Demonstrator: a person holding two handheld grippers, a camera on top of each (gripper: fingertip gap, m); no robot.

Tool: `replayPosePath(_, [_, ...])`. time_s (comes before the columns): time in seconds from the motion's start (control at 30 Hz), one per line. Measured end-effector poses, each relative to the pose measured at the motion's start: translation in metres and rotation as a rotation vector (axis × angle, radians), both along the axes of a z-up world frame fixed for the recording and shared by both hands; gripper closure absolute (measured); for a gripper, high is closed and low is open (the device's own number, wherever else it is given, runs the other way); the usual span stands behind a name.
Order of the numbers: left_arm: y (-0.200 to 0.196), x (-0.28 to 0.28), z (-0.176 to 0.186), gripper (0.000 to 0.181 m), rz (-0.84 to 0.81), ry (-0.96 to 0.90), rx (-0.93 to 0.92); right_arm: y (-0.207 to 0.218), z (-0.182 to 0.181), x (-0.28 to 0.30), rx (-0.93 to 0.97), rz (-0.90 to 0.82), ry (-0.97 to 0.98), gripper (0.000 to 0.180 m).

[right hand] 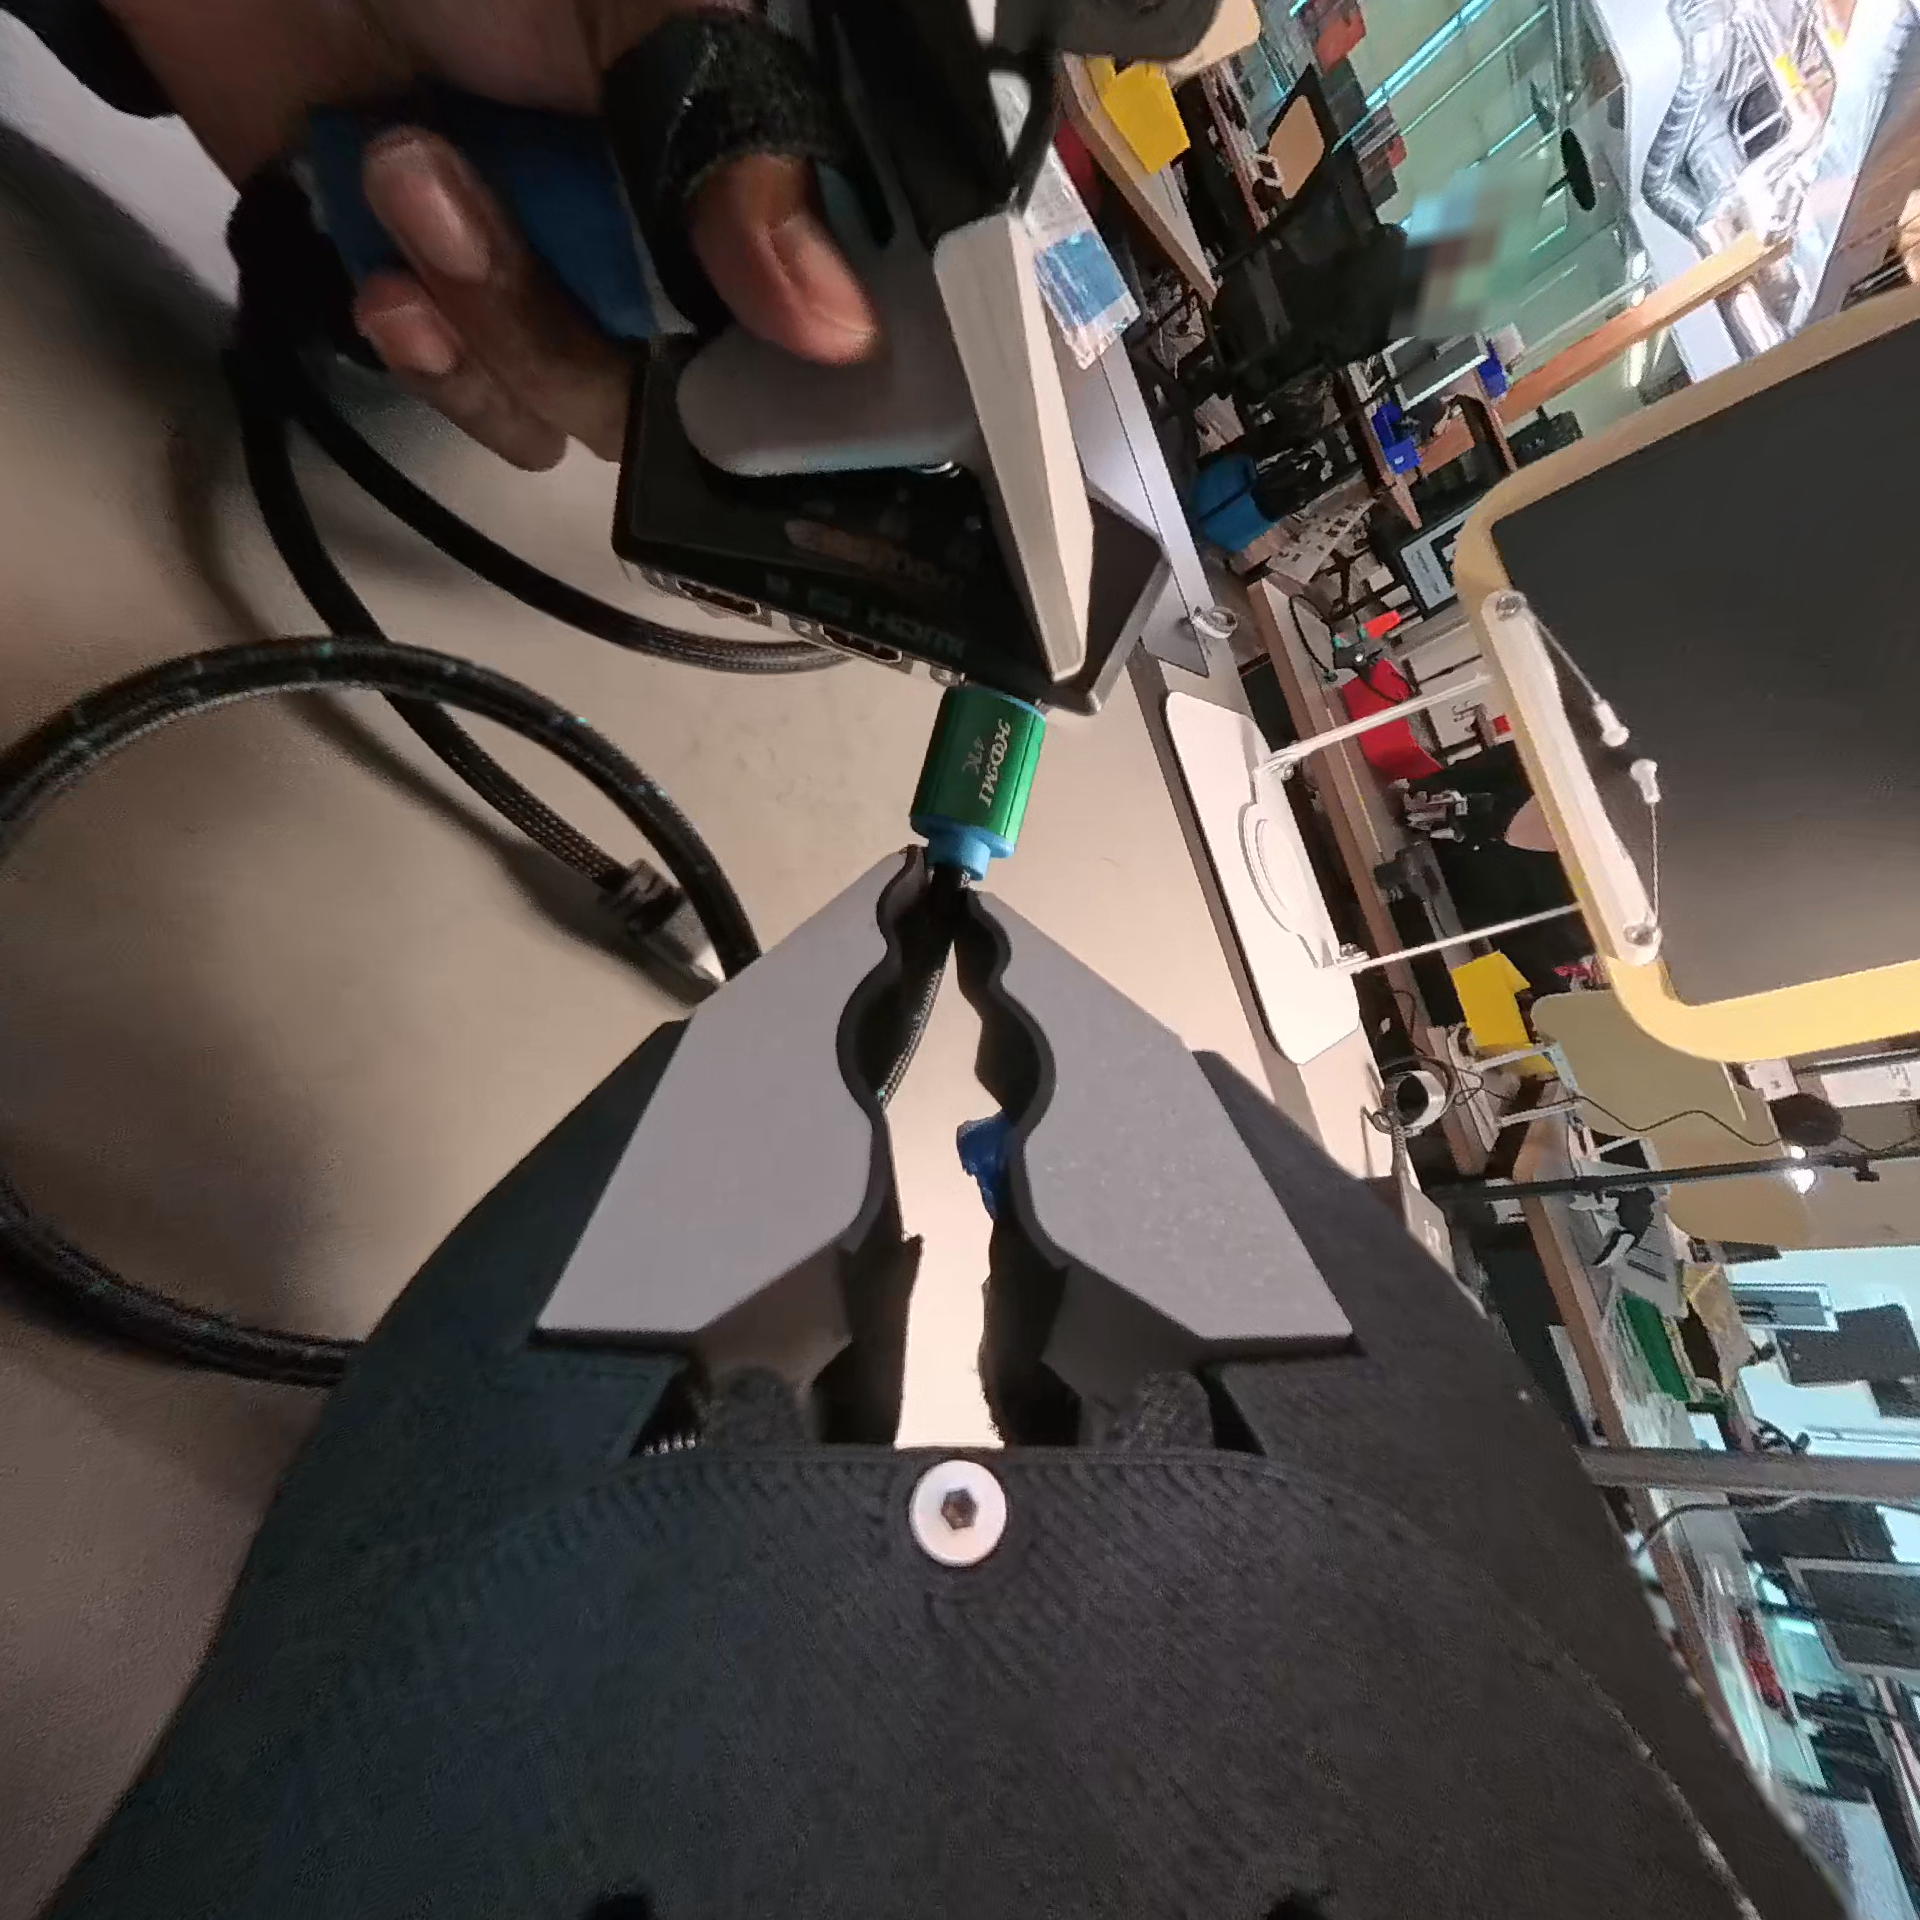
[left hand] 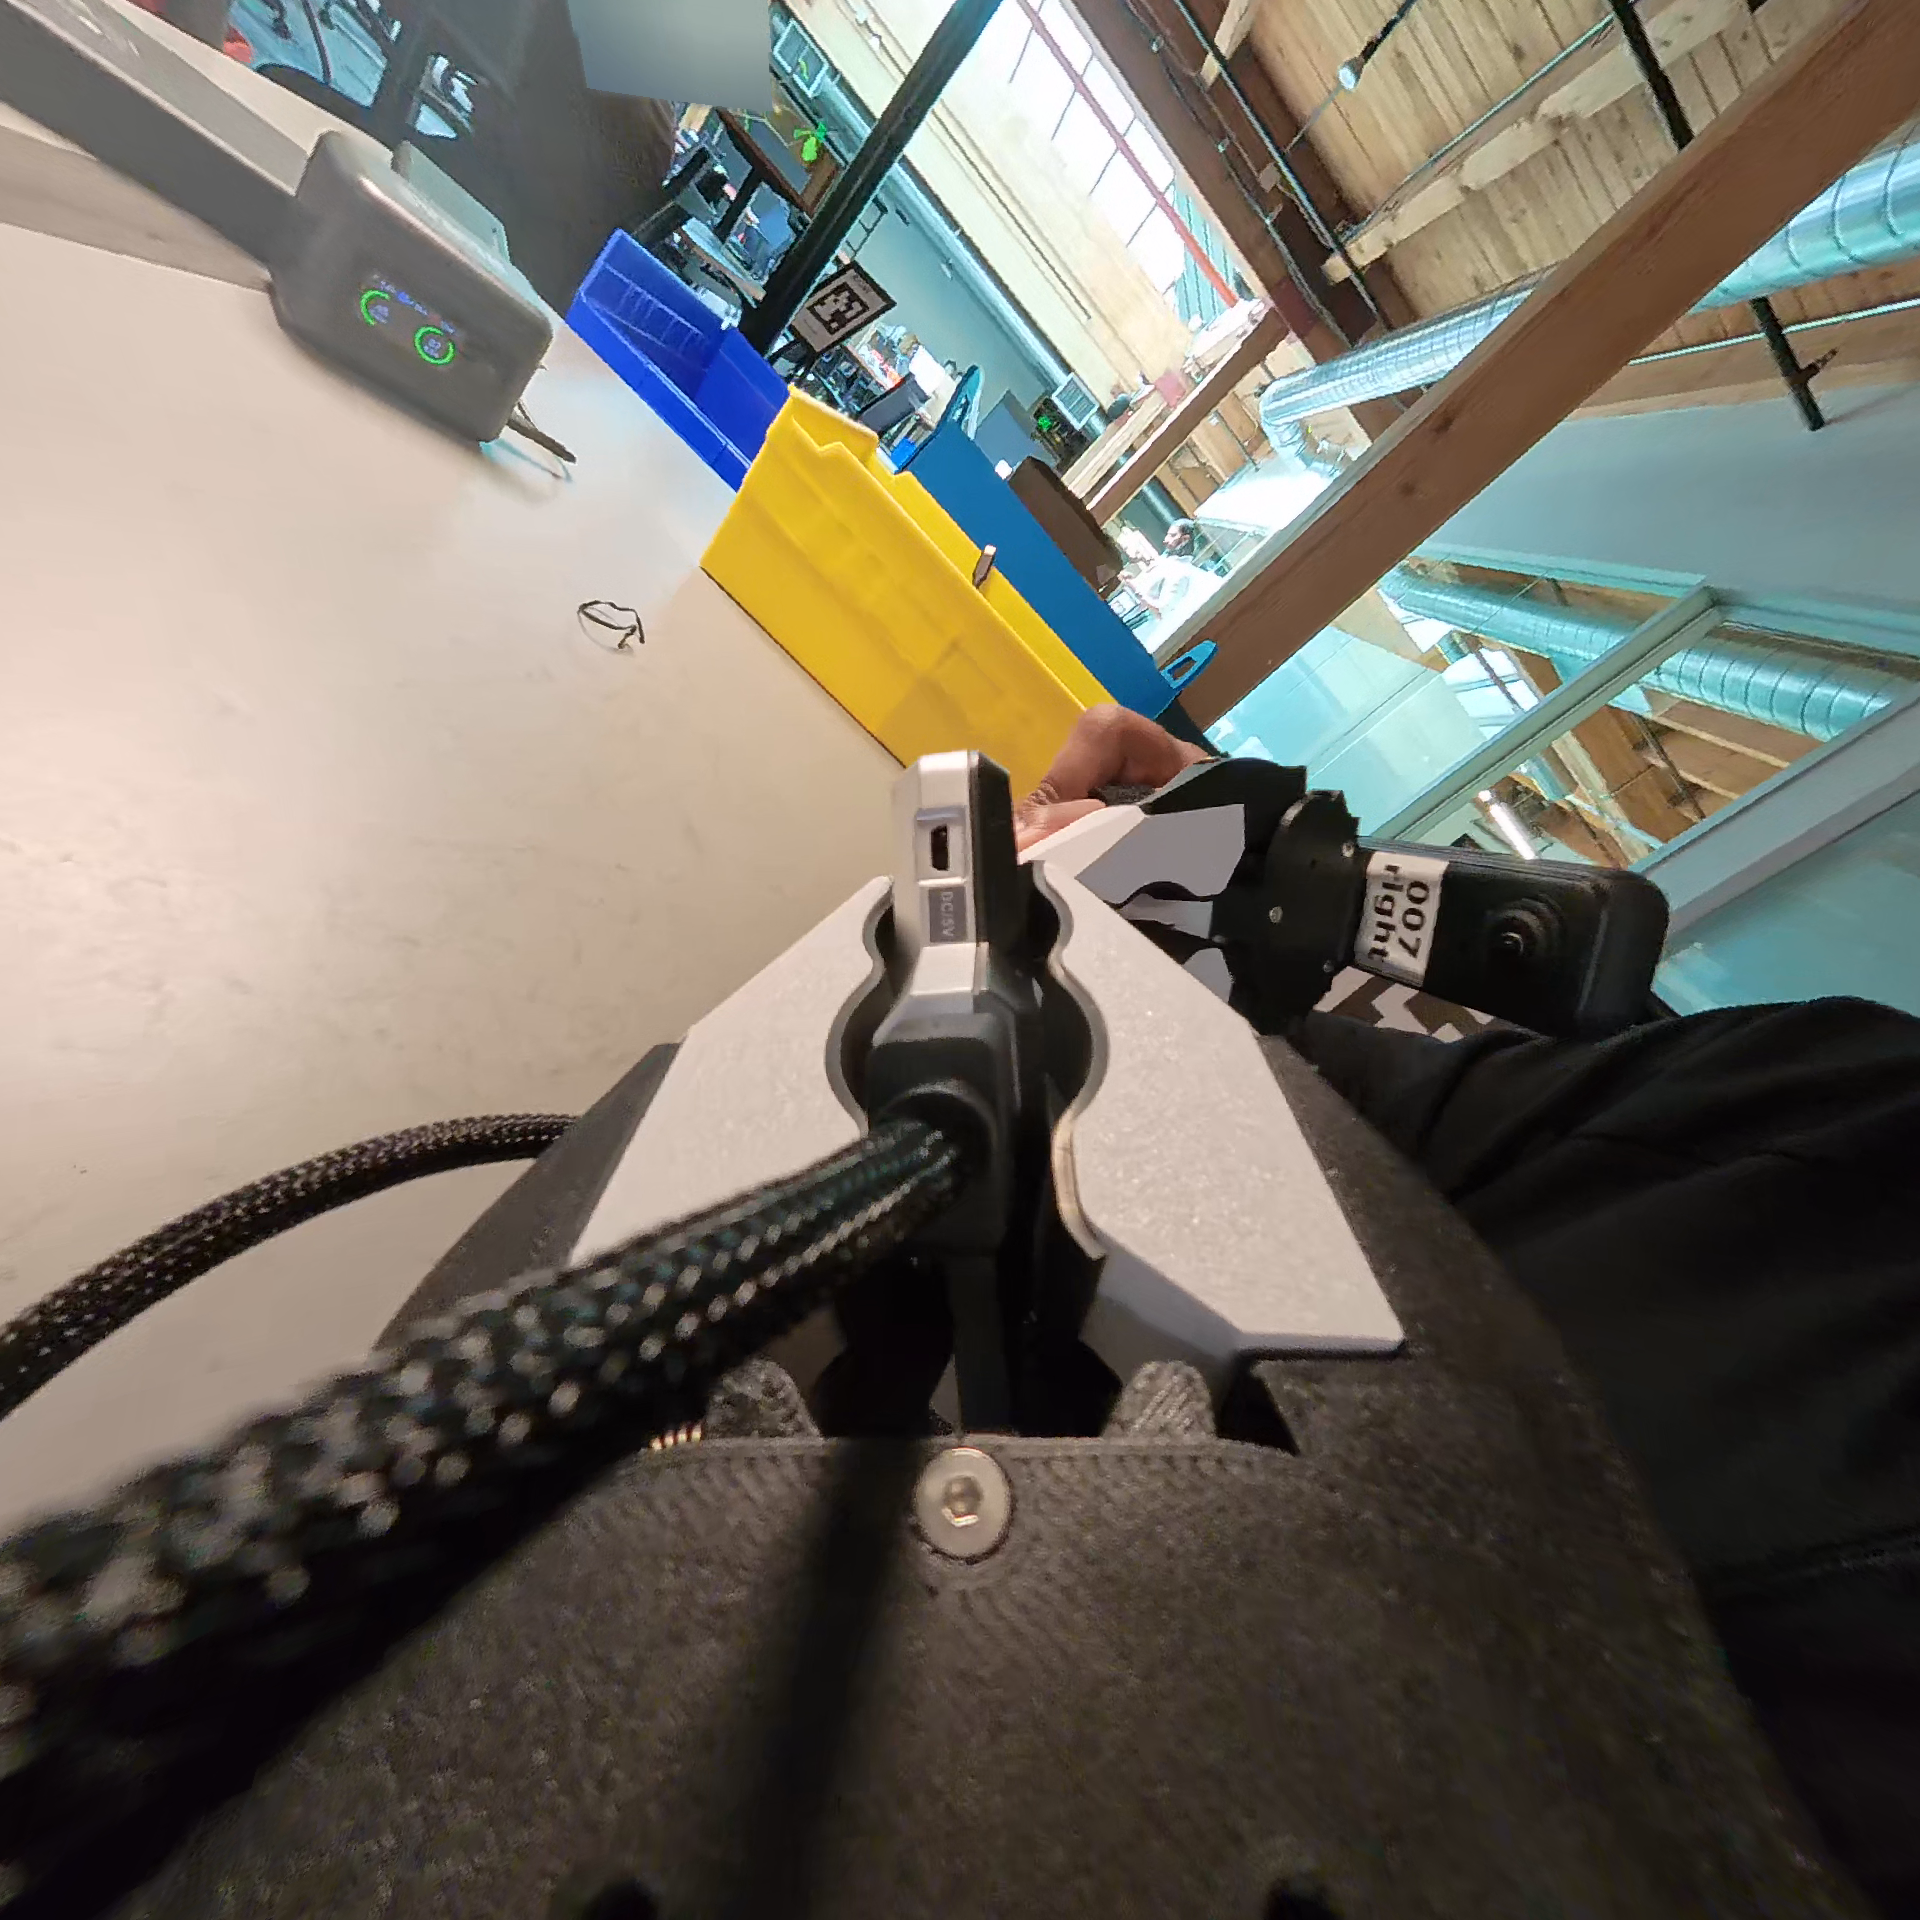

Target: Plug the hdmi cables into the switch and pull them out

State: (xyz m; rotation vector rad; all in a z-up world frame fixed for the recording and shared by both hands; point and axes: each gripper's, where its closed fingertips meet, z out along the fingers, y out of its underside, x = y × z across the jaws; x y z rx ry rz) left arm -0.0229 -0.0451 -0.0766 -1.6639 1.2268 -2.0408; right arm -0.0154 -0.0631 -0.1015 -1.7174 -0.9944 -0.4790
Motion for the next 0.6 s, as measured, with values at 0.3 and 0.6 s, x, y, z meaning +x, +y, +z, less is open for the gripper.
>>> replayPosePath(0.3, [0.0002,-0.0016,-0.0018,0.161,-0.006,0.008,0.030,-0.0028,-0.0039,-0.0040,-0.032,0.013,-0.002,0.173])
replayPosePath(0.6, [-0.0004,-0.0024,-0.0050,0.161,-0.015,0.012,0.005,-0.0033,-0.0042,-0.0001,-0.028,0.032,-0.012,0.172])
